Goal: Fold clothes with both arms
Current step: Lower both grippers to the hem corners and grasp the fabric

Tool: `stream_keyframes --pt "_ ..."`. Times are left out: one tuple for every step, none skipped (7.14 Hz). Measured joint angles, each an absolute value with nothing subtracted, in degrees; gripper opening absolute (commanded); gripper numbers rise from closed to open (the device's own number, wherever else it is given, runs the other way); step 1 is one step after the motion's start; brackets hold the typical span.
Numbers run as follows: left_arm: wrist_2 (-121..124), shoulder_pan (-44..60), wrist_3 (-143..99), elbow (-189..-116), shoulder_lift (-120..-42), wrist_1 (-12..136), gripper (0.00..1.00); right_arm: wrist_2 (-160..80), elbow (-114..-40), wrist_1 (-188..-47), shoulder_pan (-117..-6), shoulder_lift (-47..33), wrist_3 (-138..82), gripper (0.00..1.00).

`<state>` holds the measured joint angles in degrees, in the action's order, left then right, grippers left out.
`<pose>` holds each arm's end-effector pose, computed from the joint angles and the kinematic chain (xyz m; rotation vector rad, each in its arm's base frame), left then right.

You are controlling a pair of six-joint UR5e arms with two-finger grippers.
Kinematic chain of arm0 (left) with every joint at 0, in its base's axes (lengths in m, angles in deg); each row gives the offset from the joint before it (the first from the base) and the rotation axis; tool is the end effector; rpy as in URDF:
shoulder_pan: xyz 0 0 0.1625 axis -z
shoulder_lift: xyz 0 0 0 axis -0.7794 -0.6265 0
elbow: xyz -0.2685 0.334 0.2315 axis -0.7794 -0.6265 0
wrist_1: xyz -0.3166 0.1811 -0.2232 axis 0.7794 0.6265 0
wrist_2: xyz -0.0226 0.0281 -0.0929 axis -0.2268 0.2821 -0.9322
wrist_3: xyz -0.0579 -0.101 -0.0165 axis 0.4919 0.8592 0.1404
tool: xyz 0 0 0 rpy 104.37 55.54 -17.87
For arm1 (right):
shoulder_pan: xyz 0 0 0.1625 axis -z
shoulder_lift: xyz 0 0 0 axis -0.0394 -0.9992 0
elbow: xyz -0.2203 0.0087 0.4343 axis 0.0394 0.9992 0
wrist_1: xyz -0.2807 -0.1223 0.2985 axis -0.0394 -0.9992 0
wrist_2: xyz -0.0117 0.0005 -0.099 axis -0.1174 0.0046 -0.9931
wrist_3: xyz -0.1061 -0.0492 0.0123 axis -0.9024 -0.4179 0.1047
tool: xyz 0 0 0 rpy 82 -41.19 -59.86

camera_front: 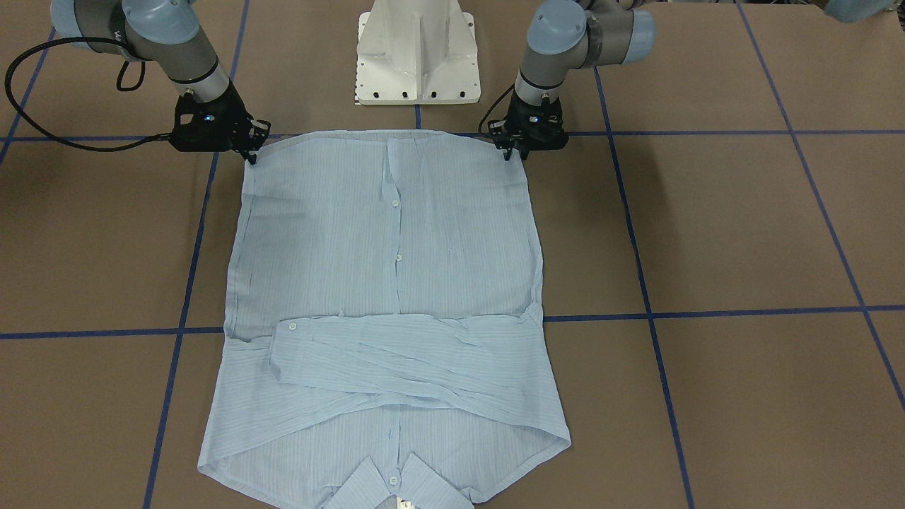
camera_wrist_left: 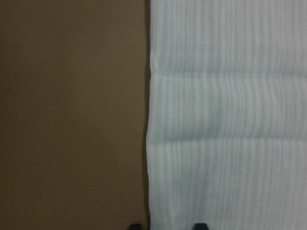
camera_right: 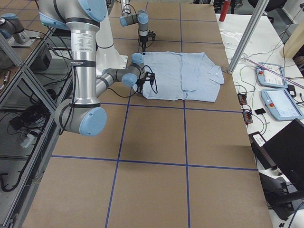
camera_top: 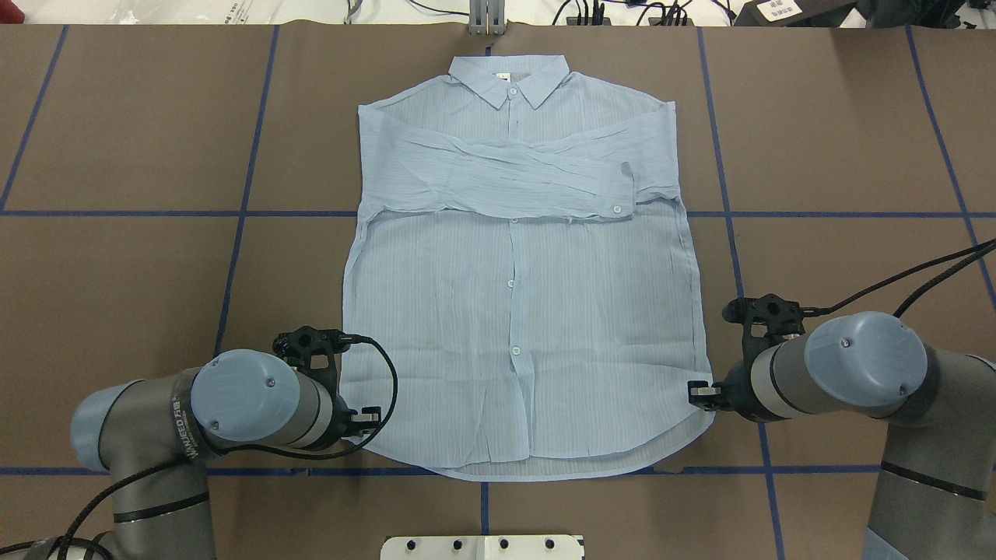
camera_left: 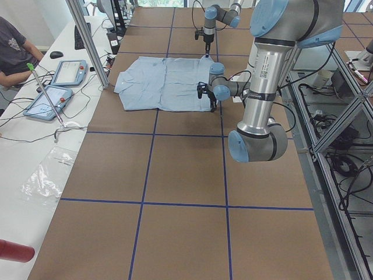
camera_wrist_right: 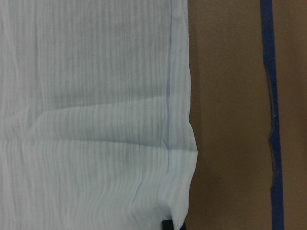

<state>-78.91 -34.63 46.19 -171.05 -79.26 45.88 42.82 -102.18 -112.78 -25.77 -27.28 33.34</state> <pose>0.5672 -0.2831 0.3868 -0.0194 0.8465 -0.0705 -0.4250 -0.2952 0.4697 -0.0090 -0.8290 0.0776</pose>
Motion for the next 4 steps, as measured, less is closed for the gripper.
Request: stream_keyframes --pt "-78.9 -34.6 46.2 -171.4 -79.3 45.4 0.28 42.8 -102.2 -112.8 -25.9 -27.3 33.3 0.00" --pt "-78.9 -34.6 46.2 -171.5 -79.4 45.2 0.28 42.9 -102.2 -112.8 -25.9 -27.4 33.3 0.00" --pt "-78.9 -34.6 46.2 -171.5 -79.4 45.1 0.28 42.9 -102.2 -112.8 -26.0 -27.5 33.3 0.00" --pt "-78.9 -34.6 46.2 -171.6 -79.5 45.1 0.19 42.9 -102.1 -112.8 -26.0 -27.7 33.3 0.00"
